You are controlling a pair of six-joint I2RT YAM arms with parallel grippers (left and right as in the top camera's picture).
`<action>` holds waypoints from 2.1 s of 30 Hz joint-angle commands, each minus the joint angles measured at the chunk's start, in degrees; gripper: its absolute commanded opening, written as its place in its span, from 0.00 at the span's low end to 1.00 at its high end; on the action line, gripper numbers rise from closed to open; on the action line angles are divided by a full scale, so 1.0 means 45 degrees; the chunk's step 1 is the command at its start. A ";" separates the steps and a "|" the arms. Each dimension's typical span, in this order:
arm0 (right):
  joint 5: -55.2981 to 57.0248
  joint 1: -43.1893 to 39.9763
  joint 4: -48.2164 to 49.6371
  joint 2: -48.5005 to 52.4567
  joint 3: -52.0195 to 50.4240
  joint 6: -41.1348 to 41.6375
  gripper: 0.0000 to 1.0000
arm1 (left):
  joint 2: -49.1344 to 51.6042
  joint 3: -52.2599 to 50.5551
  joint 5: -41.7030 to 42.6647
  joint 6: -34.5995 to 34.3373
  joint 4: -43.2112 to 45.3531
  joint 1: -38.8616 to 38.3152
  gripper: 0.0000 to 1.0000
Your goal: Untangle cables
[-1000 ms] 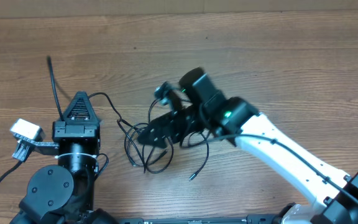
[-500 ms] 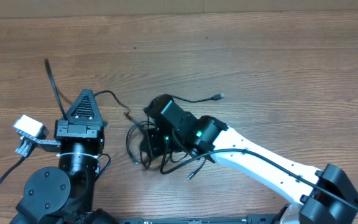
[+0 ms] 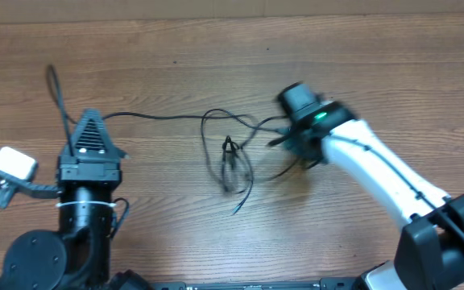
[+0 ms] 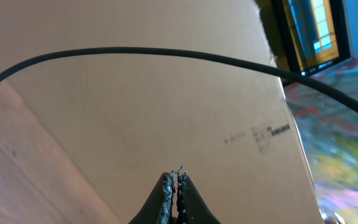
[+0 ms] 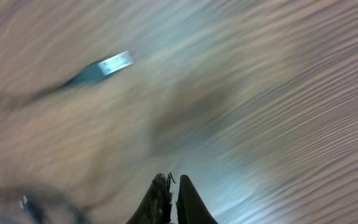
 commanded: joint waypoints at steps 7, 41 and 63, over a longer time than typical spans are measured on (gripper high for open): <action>-0.0015 -0.4430 -0.0005 0.0087 -0.0039 -0.1807 0.04 | -0.0170 0.0996 -0.3949 0.1919 -0.0029 0.0078 0.04; -0.3832 -0.4095 -0.1831 0.0019 -0.0039 -0.4415 1.00 | 0.2987 0.1001 -0.5557 0.7101 -0.2429 0.0748 0.04; -0.4362 -0.0656 -0.2924 -0.3147 -0.0039 -0.3342 1.00 | 0.4775 0.1316 0.3196 0.3852 -0.5693 1.4479 0.04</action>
